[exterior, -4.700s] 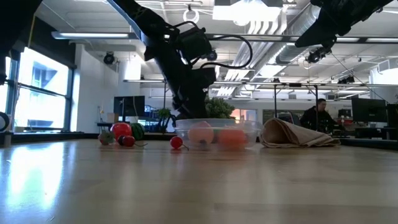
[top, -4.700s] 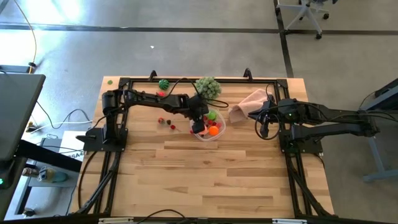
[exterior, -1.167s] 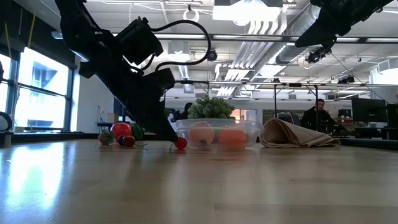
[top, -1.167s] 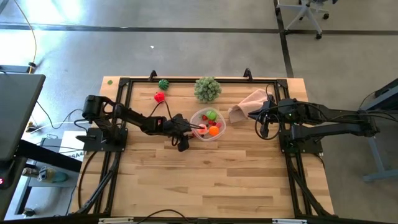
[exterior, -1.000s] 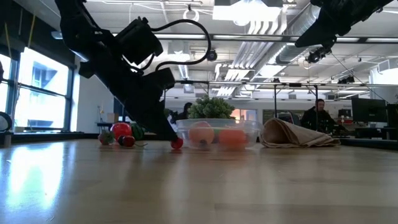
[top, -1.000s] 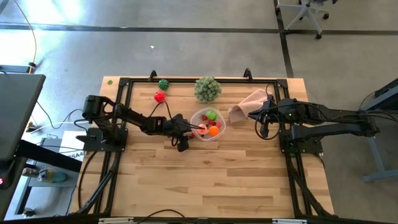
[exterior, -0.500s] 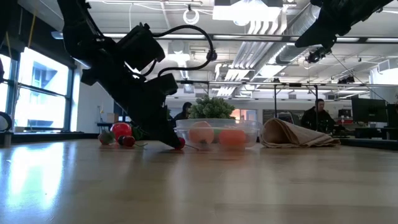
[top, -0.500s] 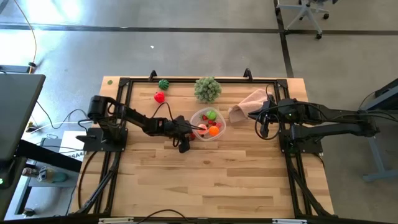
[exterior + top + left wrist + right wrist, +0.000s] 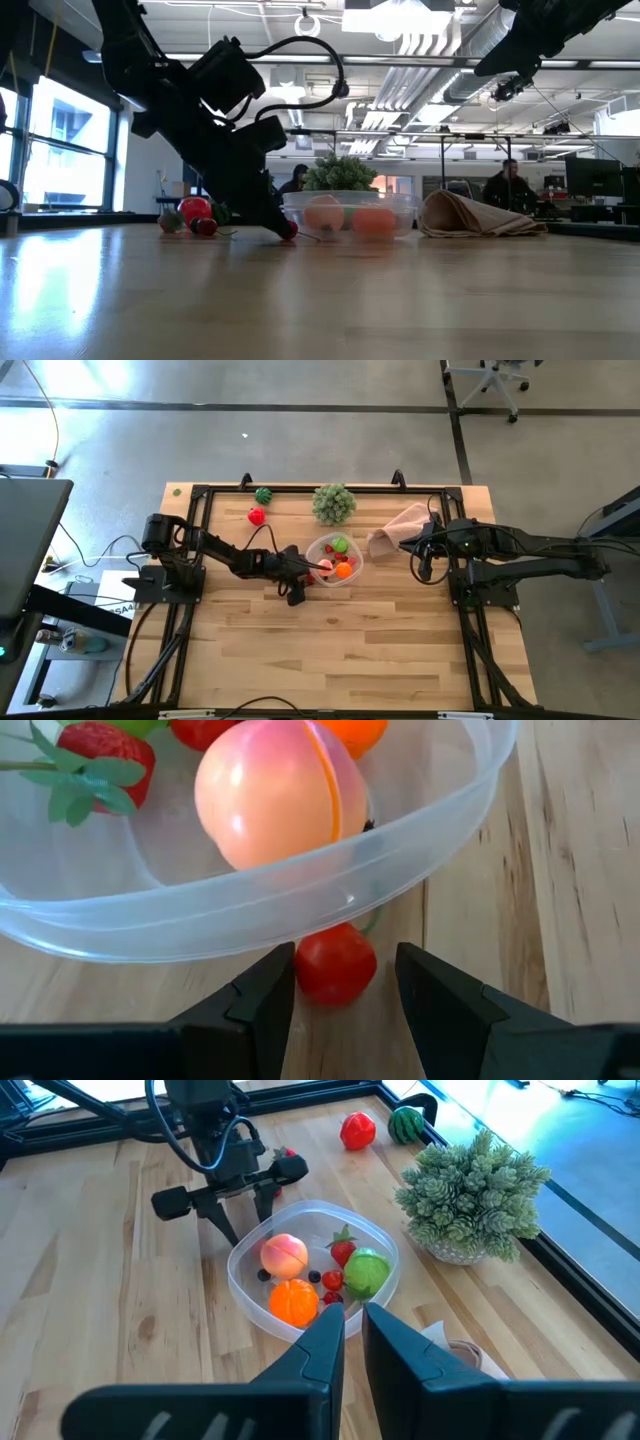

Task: Pick and placing Produce into tupperware
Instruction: Put the right cherry into the container

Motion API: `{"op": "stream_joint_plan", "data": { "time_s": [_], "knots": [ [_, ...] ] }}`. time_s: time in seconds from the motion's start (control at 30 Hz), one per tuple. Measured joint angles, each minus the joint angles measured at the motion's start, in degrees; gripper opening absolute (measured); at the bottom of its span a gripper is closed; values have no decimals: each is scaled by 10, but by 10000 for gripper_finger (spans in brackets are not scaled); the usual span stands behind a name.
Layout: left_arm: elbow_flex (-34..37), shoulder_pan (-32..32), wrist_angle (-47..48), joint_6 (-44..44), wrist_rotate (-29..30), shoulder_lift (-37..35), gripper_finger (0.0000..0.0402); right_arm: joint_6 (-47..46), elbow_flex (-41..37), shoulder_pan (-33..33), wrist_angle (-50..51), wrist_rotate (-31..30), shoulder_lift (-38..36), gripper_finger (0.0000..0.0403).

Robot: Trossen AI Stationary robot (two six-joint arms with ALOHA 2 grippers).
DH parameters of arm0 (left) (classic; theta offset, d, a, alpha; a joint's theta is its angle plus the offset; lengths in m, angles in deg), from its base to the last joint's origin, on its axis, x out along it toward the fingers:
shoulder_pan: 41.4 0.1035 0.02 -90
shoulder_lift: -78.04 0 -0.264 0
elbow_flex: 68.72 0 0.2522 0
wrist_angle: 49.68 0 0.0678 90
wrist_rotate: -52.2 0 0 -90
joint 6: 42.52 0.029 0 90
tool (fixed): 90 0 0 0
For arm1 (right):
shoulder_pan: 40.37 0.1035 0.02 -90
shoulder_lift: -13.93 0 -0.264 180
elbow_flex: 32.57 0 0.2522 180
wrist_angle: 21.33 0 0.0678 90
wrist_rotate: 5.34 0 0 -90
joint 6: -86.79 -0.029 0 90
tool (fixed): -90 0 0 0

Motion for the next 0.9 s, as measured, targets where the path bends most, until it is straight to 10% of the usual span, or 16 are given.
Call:
{"op": "stream_joint_plan", "data": {
  "time_s": [0.9],
  "knots": [
    [0,0,-1,-1,-6,0,102,0,0,0,0,-2,0,30]
  ]
}}
